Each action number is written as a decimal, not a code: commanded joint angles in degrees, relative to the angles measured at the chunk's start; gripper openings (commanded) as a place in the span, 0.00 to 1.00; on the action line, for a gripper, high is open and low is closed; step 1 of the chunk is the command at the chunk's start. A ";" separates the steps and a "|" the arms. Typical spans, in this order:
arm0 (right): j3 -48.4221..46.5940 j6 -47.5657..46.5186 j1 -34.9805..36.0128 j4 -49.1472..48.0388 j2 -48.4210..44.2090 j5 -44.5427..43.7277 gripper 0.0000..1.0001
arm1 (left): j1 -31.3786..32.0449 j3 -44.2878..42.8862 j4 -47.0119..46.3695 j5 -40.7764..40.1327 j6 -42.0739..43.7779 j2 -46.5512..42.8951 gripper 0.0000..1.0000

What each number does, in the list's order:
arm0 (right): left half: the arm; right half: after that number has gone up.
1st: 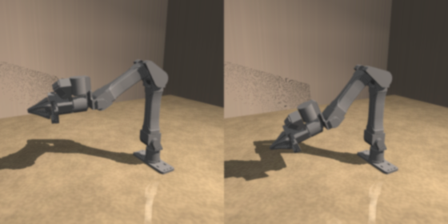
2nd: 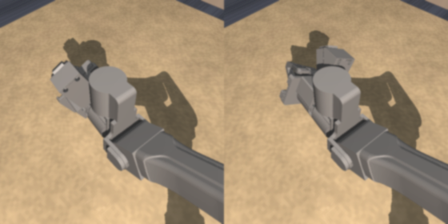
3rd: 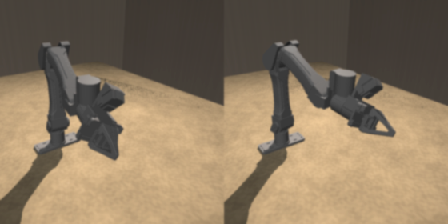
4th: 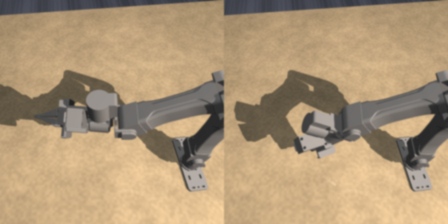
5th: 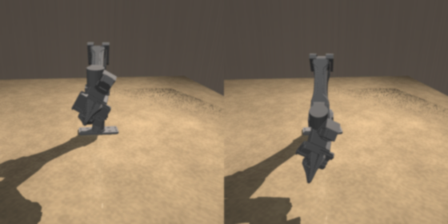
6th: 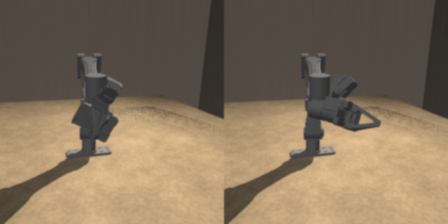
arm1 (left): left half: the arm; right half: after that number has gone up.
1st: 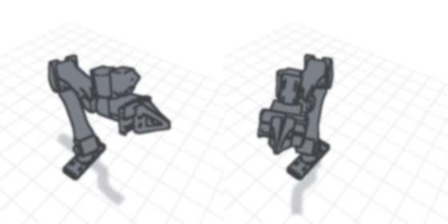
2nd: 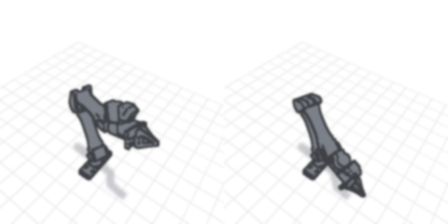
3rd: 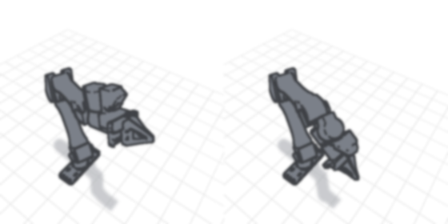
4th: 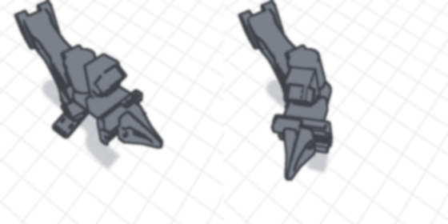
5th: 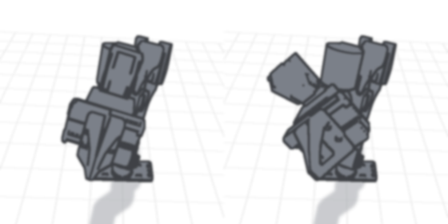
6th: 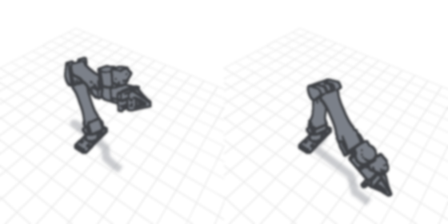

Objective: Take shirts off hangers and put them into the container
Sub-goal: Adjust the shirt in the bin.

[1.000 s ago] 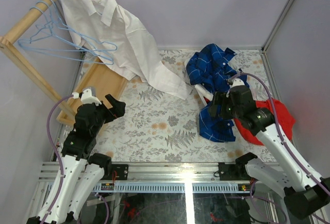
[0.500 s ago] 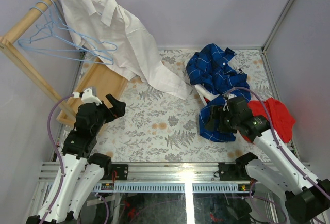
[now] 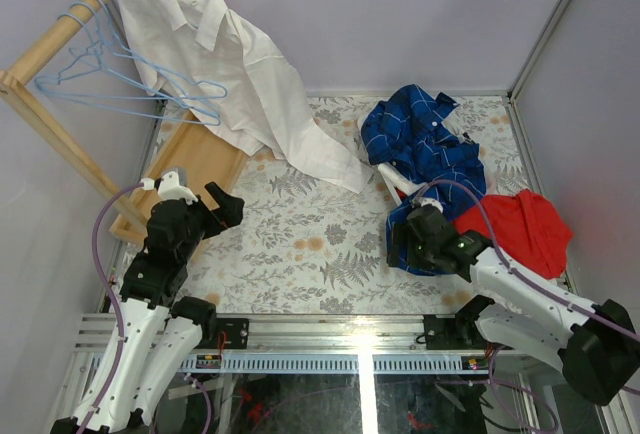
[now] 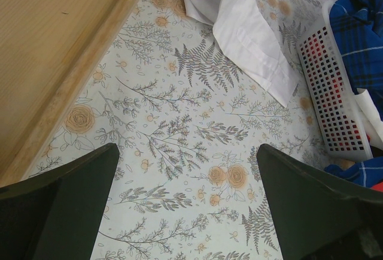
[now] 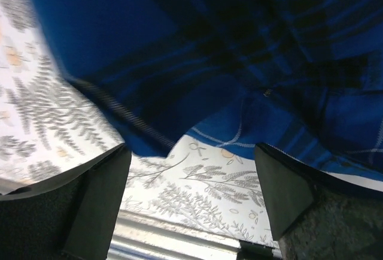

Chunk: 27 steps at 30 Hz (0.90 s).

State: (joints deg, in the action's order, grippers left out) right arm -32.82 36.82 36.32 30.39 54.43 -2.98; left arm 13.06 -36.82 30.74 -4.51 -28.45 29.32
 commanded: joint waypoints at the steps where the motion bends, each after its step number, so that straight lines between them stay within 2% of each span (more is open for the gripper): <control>1: 5.62 4.81 3.01 -10.51 1.68 -9.82 0.92 | -0.31 0.08 -0.51 -0.94 0.23 -0.34 1.00; 6: 9.29 2.25 3.41 -15.11 3.32 -15.16 0.94 | -0.33 0.09 -0.51 -0.94 0.14 -0.23 1.00; 8: 10.40 1.50 3.41 -16.70 3.89 -15.29 0.89 | -0.25 0.08 -0.53 -0.87 0.23 -0.08 1.00; 10: 10.96 1.06 3.41 -18.01 4.87 -13.82 0.79 | -0.30 0.08 -0.54 -0.78 0.23 0.08 1.00; 14: 9.57 0.89 3.50 -16.99 6.71 -10.55 0.46 | -0.29 0.02 -0.51 -0.86 0.23 0.07 1.00; 17: 8.00 1.44 3.65 -15.60 4.69 -9.50 0.29 | -0.34 0.10 -0.51 -0.85 0.18 -0.12 1.00; 19: 7.36 1.94 3.72 -14.91 1.70 -10.00 0.22 | -0.31 0.10 -0.51 -0.92 0.15 -0.06 1.00; 20: 7.03 2.03 3.76 -14.47 -0.14 -10.21 0.16 | -0.32 0.08 -0.51 -0.88 0.15 -0.15 1.00; 25: 4.98 2.66 3.76 -13.14 -9.37 -11.78 0.01 | -0.29 0.08 -0.51 -0.86 0.15 -0.14 1.00; 26: 4.70 3.58 3.76 -12.77 -10.62 -12.52 0.00 | -0.29 0.08 -0.51 -0.85 0.19 -0.15 1.00; 27: 4.35 4.18 3.76 -12.21 -11.41 -13.46 0.05 | -0.33 0.10 -0.59 -0.88 0.20 -0.15 1.00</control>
State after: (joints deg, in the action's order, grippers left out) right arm -24.77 38.68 39.66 17.30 47.11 -13.06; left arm 13.06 -36.82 30.74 -4.51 -28.45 29.34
